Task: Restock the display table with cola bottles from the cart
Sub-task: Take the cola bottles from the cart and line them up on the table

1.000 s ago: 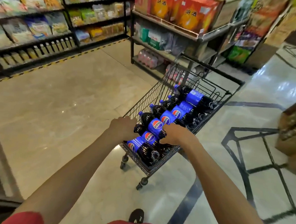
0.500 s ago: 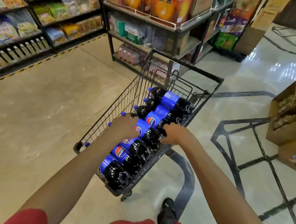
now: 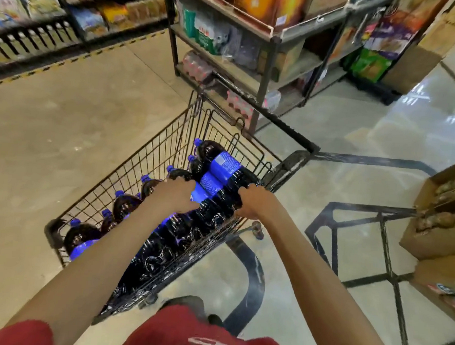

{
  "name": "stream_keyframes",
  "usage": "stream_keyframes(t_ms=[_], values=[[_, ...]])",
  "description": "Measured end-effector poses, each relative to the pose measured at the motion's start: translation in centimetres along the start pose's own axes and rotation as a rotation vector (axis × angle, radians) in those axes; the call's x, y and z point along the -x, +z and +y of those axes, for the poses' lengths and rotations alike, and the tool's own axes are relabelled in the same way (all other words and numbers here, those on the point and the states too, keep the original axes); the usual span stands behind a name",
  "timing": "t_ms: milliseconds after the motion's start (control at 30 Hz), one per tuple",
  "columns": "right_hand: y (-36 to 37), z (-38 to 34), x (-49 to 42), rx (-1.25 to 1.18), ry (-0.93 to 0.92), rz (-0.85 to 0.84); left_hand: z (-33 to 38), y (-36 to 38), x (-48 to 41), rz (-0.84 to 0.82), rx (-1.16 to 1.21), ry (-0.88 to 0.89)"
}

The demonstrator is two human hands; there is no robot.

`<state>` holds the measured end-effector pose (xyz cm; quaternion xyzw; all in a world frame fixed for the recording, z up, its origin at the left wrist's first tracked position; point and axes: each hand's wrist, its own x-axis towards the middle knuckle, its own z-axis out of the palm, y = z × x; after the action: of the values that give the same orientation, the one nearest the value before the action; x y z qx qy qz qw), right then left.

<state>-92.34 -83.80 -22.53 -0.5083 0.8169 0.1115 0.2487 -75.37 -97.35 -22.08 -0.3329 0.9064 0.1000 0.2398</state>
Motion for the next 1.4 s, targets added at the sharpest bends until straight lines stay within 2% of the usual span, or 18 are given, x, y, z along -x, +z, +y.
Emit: stream_keyframes(t_ms=[167,433,833,1067,1267,1400], values=[[-1.4,2.5,-4.1,0.018,-0.042,-0.025,1.0,-0.5,-4.5,-0.007,0.054,-0.029],[-3.5,5.3,-12.0,0.060,-0.068,-0.053,1.1,-0.8,-13.9,0.107,0.182,-0.108],[-0.4,5.7,-19.0,-0.031,-0.084,-0.149,-0.4,2.7,-21.7,-0.061,0.488,-0.342],[-0.2,5.5,-20.8,-0.114,-0.076,-0.176,-0.3,3.4,-24.6,-0.056,0.995,-0.488],[1.1,5.0,-21.0,-0.155,-0.028,-0.117,1.9,3.4,-27.1,0.035,1.439,-0.662],[1.6,5.6,-20.9,-0.147,-0.050,-0.128,2.8,4.1,-28.0,0.164,1.598,-0.768]])
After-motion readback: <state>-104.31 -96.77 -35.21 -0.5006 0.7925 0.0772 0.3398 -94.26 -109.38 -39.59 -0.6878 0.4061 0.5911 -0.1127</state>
